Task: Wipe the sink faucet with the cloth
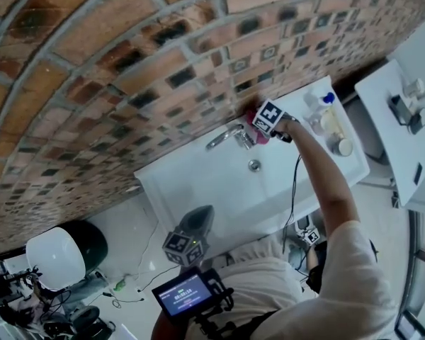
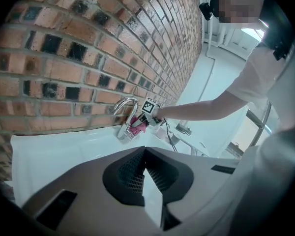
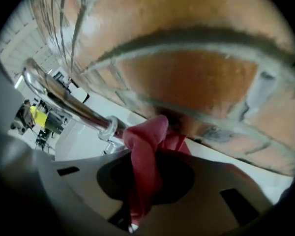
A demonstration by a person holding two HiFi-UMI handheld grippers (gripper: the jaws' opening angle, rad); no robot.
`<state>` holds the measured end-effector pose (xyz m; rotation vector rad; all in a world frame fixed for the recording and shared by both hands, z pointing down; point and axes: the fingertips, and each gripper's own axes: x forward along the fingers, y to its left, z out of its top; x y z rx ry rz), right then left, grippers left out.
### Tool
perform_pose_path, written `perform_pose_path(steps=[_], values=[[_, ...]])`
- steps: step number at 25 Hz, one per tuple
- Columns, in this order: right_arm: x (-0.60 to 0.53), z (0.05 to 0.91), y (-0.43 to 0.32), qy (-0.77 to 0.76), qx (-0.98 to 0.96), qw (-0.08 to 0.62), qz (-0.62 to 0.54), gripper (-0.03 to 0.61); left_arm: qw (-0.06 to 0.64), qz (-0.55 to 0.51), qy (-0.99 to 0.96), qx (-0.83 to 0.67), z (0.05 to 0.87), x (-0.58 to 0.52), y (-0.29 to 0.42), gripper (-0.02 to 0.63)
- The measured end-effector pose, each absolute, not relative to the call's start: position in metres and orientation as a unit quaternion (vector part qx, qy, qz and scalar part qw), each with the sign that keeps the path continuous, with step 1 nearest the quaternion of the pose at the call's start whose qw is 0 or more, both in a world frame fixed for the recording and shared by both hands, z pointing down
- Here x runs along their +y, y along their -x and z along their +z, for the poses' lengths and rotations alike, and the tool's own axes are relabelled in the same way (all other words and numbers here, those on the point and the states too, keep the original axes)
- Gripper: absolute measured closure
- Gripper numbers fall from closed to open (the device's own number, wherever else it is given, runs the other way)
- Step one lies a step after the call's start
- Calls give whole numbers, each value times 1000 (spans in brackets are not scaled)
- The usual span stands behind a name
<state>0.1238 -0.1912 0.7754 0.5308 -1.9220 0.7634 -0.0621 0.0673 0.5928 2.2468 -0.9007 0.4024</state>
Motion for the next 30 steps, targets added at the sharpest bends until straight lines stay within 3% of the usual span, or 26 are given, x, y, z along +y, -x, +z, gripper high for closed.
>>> perform_pose_path(steps=[12,23,30], values=[[-164,833,-103,-60,-758,595,258,517,351,166,-852,-351,605,65,71,620],[-162,827,-98,-59,-810,534,234,518,356,162,-848,-357,609,66,70,620],[-149,788,-100,-37,-825,543,156,520,356,162,-850,-353,610,67,65,620]])
